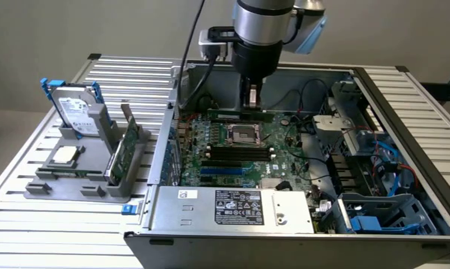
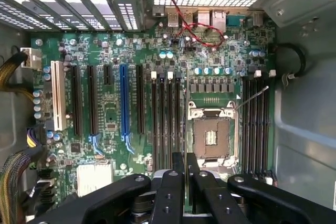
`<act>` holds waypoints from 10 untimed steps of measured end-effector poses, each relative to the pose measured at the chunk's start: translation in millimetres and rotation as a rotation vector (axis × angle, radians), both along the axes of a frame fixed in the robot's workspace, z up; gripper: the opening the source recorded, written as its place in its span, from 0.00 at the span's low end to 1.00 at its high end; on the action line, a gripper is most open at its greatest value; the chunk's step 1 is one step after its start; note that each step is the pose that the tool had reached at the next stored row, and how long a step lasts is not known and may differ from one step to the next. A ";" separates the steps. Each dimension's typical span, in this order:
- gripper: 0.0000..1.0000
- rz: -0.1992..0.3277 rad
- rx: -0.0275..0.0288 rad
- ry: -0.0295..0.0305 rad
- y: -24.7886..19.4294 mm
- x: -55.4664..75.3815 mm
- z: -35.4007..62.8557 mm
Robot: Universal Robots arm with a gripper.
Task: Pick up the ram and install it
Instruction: 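Pick up the ram and move it above insertion slot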
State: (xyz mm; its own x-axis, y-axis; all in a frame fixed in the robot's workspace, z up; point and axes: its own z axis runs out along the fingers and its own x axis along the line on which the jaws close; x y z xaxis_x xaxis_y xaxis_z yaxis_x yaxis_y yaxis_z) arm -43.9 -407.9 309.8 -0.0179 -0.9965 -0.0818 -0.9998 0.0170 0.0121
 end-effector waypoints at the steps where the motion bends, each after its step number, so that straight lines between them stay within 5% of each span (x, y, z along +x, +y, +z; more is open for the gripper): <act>1: 0.14 0.003 0.0001 -0.0003 0.0 -0.1 -1.8; 10: 0.14 0.008 0.0012 -0.0034 0.0 1.2 -15.5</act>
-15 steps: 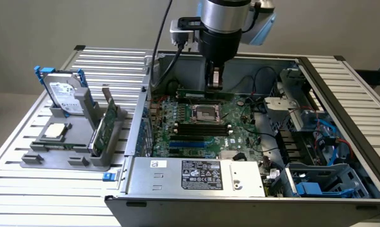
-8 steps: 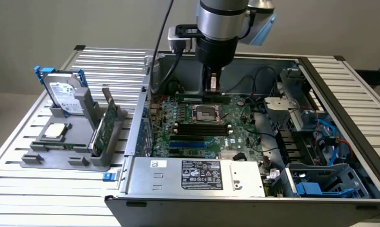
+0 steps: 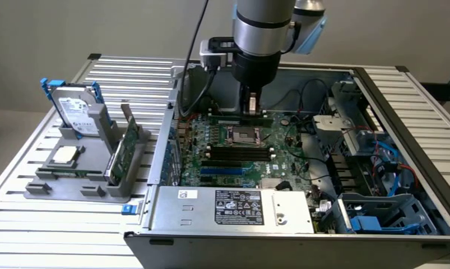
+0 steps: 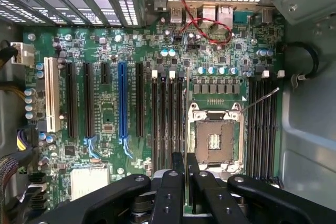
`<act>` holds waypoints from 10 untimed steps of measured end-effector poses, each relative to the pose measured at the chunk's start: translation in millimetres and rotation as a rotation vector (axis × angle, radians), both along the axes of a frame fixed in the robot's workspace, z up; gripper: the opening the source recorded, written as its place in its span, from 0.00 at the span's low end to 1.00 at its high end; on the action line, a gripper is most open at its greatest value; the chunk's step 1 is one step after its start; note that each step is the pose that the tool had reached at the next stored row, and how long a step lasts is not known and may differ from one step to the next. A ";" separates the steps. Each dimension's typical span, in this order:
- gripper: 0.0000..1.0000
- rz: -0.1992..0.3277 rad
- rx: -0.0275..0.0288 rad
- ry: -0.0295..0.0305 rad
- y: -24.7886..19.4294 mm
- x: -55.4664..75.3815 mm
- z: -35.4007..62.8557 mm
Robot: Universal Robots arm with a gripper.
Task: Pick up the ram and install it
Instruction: 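Pick up the ram and move it above insertion slot, then insert the ram into the slot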
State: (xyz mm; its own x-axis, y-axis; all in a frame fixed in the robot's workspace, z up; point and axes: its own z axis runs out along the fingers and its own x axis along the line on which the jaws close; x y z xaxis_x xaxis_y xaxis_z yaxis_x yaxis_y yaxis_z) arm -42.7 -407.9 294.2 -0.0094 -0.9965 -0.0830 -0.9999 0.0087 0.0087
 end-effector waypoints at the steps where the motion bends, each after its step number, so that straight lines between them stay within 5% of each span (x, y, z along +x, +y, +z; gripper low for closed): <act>1: 0.14 0.000 0.0000 -0.0005 0.0 0.2 -0.3; 10: 0.14 0.001 0.0005 -0.0007 -0.1 0.2 -0.5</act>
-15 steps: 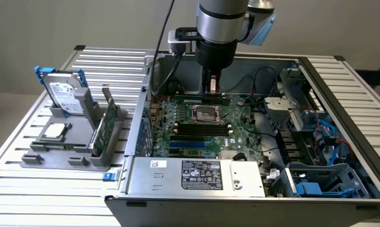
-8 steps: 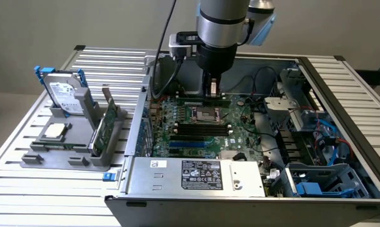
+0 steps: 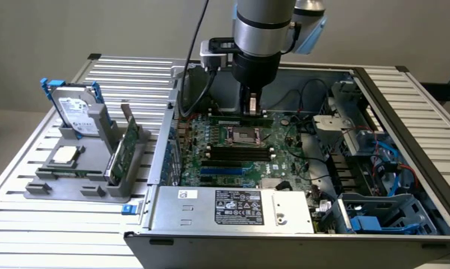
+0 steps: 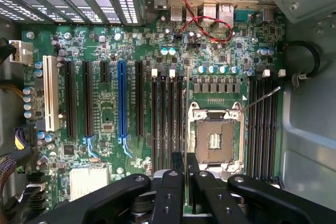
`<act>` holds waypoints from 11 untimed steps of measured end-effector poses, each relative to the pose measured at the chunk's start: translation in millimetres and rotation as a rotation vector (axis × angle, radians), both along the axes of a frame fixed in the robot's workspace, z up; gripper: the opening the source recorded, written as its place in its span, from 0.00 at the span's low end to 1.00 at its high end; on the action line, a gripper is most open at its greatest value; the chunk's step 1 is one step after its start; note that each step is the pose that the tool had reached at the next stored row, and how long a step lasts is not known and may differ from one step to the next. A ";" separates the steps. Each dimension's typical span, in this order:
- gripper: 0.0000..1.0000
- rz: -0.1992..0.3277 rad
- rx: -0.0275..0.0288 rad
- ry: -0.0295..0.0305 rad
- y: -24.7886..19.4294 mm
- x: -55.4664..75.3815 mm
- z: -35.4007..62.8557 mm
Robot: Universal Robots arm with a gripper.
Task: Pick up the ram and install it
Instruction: 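Insert the ram into the slot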
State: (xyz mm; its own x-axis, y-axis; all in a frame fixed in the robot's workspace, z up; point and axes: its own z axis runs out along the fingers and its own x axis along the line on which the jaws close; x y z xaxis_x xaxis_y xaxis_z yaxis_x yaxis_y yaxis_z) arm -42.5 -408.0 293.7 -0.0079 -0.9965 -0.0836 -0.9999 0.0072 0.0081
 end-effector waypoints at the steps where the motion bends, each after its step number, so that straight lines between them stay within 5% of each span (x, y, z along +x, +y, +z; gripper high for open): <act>1: 0.14 0.000 0.0000 0.0000 0.0 0.0 0.0; 11: 0.14 0.000 -0.0005 0.0000 -0.2 0.0 -2.0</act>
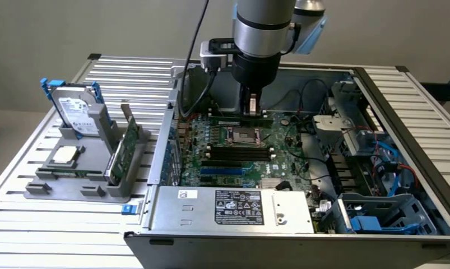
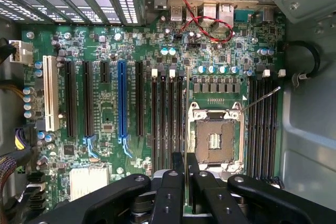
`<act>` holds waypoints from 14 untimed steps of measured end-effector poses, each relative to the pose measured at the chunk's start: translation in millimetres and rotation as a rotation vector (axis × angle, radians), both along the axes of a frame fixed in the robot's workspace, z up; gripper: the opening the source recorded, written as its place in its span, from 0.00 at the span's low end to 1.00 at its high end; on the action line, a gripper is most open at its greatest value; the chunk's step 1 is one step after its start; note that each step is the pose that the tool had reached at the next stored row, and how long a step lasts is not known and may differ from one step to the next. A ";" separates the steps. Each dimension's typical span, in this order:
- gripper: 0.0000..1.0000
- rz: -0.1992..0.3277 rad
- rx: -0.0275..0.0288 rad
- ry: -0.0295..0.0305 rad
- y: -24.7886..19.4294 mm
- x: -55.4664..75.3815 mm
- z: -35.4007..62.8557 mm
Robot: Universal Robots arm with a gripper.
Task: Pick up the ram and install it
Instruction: 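Insert the ram into the slot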
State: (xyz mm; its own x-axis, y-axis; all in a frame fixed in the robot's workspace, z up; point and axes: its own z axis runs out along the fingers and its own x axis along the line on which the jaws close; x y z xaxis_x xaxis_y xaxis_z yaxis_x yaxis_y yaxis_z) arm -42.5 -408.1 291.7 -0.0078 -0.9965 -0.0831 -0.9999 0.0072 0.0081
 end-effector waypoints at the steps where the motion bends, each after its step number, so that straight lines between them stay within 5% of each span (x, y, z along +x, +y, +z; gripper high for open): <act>1: 0.14 0.000 0.0001 -0.0001 0.1 0.0 -1.9; 10: 0.14 0.006 -0.0005 0.0000 0.1 0.4 -18.2; 14: 0.14 0.026 -0.0076 0.0001 0.0 1.6 -23.8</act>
State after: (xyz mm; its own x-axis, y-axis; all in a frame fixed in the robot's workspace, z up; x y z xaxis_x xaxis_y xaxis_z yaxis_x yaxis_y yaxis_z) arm -40.9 -408.2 267.9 0.0183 -0.9970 -0.0755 -0.9998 -0.0190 0.0082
